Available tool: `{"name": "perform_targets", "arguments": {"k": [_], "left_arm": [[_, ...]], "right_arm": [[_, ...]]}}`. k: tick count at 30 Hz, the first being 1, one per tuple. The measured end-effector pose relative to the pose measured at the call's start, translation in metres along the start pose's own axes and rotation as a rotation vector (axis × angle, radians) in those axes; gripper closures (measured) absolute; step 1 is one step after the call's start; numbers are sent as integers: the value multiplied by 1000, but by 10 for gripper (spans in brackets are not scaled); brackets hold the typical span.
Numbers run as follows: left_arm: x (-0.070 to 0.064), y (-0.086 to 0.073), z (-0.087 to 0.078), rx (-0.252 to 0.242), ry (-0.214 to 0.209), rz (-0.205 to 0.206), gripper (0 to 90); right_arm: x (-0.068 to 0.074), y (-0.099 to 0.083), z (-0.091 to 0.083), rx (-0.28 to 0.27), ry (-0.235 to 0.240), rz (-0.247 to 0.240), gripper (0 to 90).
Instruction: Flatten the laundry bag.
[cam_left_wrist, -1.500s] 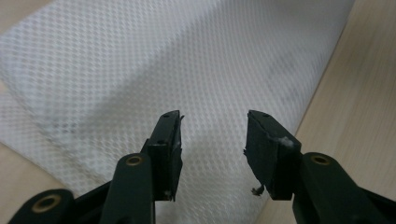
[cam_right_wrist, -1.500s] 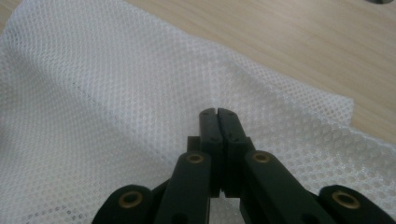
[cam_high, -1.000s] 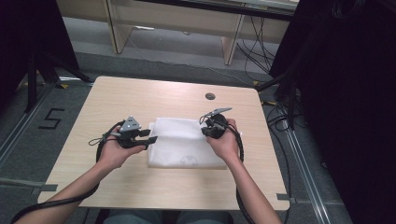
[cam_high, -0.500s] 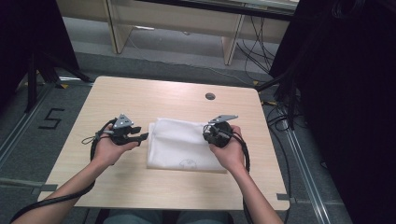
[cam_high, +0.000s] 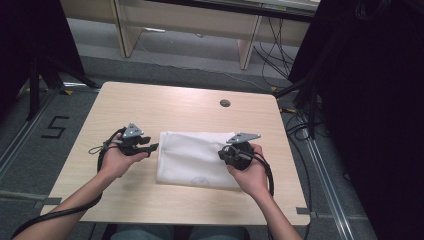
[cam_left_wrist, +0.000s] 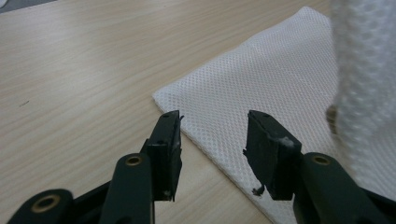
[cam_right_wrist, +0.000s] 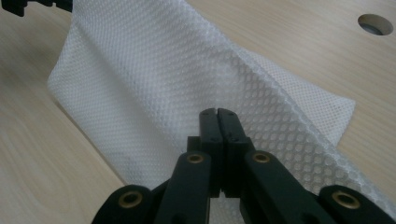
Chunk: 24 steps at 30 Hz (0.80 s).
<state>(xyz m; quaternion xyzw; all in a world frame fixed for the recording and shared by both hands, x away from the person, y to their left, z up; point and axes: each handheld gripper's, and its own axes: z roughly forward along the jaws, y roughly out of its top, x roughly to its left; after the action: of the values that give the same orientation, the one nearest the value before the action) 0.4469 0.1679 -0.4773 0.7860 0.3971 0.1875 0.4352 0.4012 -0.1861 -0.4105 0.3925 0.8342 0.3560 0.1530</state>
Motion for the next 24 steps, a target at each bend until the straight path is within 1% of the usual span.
{"name": "perform_targets", "arguments": {"k": [1, 2, 3, 4, 5, 6, 7, 8, 9, 10, 11, 12, 13, 14, 15, 16, 17, 18, 19, 20, 21, 22, 23, 24], "left_arm": [[0, 0, 0, 1, 1, -4, 548], [-2, -1, 2, -13, 0, -21, 548], [-1, -1, 1, -2, -2, -5, 548], [-1, -1, 1, 9, -15, 6, 548], [-3, -1, 3, -3, -10, -4, 548], [-2, -1, 2, 12, -17, 12, 548], [-5, -2, 4, -6, -19, -1, 548], [-5, -1, 3, 9, -23, 20, 548], [-5, -1, 3, 19, -39, 23, 549], [-7, -1, 4, 14, -41, 26, 548], [-8, -1, 5, 11, -45, 34, 549], [-9, -1, 5, 17, -54, 41, 549], [-11, -1, 6, 18, -55, 38, 549], [-11, -1, 6, 19, -65, 46, 549], [-12, -1, 7, 24, -70, 51, 549], [-13, -2, 7, 26, -82, 54, 549], [-16, -2, 9, 11, -84, 40, 549], [-16, -2, 9, 17, -96, 43, 548], [-17, -3, 10, 18, -93, 48, 548], [-17, -3, 10, 18, -98, 57, 548], [-17, -3, 10, 27, -98, 64, 549], [-19, -3, 11, 20, -102, 62, 549], [-19, -3, 11, 20, -102, 62, 549], [-20, -3, 11, 23, -108, 55, 549]], "right_arm": [[-1, -1, -2, 22, 4, -23, 900], [1, -4, 0, -18, -2, -20, 900], [1, -5, -3, 16, 9, -24, 900], [2, -7, -2, -7, 2, -22, 900], [2, -8, -5, 24, 14, -18, 900], [4, -10, -5, 14, 17, -1, 900], [4, -12, -5, 18, 14, -18, 900], [5, -13, -6, 27, 20, -16, 900], [6, -16, -5, 16, 18, -20, 900], [7, -18, -4, 8, 17, -23, 900], [9, -19, -5, 17, 24, -10, 900], [10, -20, -6, 38, 30, -7, 900], [13, -25, -3, 26, 25, -25, 900], [13, -25, -3, 26, 25, -25, 900], [14, -26, -5, 47, 38, -28, 900], [16, -27, -5, 52, 43, -11, 900], [17, -30, -4, 51, 47, -13, 900], [20, -33, -4, 56, 52, -20, 900], [20, -33, -4, 56, 52, -20, 900], [22, -35, -5, 71, 55, -17, 900], [23, -38, -4, 71, 54, -29, 900], [26, -42, -4, 70, 59, -32, 900], [26, -42, -4, 70, 59, -32, 900], [28, -43, -5, 86, 68, -16, 900]]}}
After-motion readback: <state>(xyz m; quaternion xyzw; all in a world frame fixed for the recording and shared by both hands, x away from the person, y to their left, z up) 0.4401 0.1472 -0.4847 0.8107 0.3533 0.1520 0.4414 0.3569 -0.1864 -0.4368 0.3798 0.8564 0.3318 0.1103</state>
